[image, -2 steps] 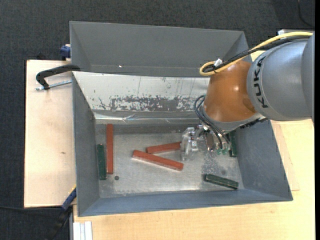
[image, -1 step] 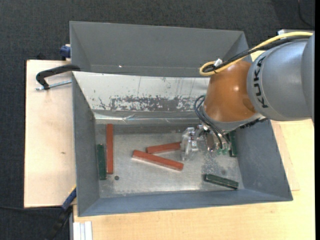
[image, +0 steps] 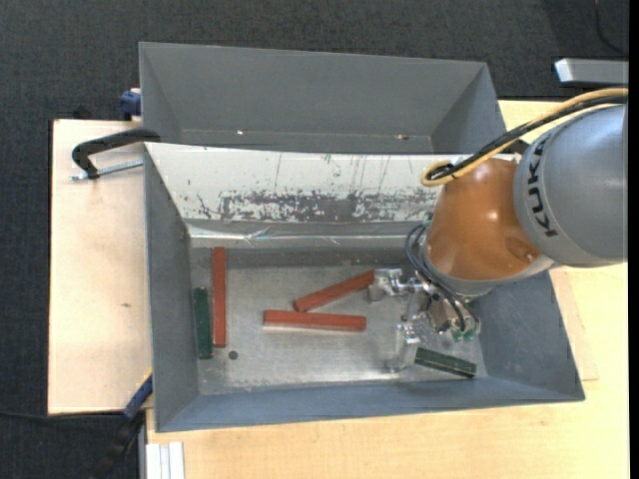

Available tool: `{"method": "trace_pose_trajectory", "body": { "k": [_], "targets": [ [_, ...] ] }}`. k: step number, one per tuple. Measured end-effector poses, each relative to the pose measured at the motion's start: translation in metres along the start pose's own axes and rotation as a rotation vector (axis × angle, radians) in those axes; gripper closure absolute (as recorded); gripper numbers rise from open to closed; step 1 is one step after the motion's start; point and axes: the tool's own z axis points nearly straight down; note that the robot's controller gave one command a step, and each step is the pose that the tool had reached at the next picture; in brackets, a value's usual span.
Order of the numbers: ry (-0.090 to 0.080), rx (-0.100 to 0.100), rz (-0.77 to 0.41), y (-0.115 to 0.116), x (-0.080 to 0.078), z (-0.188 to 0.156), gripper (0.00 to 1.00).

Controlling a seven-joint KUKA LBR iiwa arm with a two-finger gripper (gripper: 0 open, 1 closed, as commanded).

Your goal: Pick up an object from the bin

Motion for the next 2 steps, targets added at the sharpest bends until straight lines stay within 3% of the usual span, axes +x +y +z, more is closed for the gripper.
{"method": "trace_pose_trajectory", "body": {
  "k": [1,2],
  "targets": [
    [0.000,0.002,0.043,0.012,-0.008,-0.004,0.00],
    [-0.005,-0.001,0.130,0.065,-0.035,-0.020,0.00]
  ]
}}
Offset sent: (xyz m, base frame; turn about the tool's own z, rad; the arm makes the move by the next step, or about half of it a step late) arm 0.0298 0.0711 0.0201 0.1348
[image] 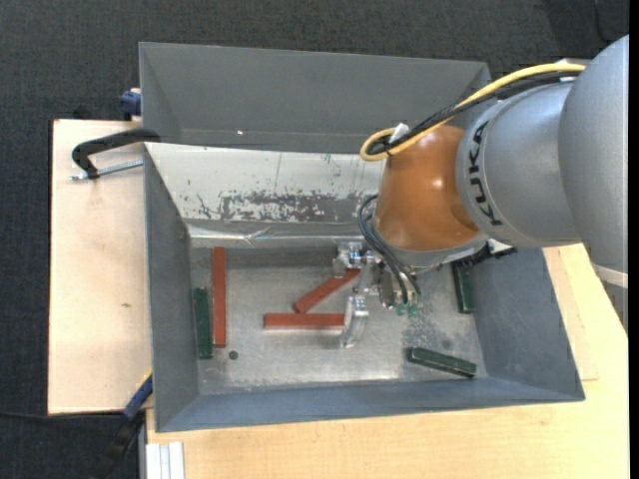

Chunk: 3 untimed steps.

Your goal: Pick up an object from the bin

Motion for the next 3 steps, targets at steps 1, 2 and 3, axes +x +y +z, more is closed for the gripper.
{"method": "trace_pose_trajectory", "body": {
  "k": [1,2,3],
  "targets": [
    [-0.009,0.001,-0.041,-0.0033,0.0058,0.0155,1.00],
    [-0.009,0.001,-0.041,-0.0033,0.0058,0.0155,1.00],
    [-0.013,0.001,-0.016,-0.0029,0.0100,0.0149,1.00]
  ]
}}
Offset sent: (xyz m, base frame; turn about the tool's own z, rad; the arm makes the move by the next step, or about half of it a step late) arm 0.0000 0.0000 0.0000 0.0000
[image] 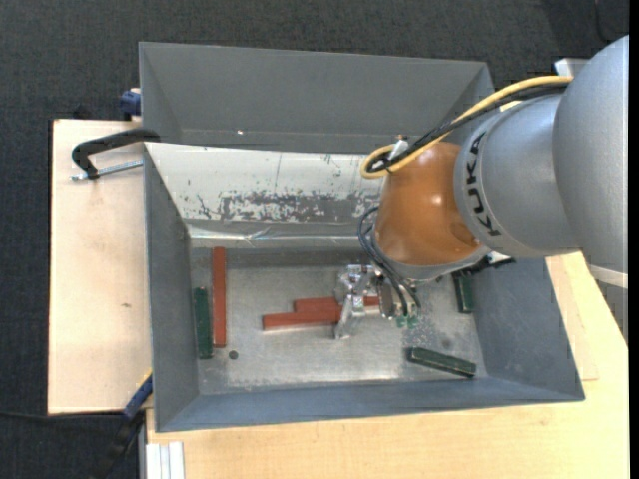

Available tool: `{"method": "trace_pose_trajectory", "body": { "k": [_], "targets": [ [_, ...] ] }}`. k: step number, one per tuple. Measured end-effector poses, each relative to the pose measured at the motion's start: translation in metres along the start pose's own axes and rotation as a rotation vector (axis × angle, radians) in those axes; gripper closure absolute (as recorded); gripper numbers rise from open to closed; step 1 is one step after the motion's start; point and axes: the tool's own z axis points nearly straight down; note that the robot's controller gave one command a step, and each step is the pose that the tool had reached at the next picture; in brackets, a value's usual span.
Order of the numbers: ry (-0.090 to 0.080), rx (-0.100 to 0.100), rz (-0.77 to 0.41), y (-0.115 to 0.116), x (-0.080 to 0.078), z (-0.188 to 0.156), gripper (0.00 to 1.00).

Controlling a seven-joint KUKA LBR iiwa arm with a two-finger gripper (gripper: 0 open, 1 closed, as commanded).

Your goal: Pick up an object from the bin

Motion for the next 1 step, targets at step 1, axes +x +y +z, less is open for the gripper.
{"method": "trace_pose_trajectory", "body": {
  "k": [1],
  "targets": [
    [0.007,-0.001,-0.035,0.0264,-0.0522,-0.1592,1.00]
  ]
}}
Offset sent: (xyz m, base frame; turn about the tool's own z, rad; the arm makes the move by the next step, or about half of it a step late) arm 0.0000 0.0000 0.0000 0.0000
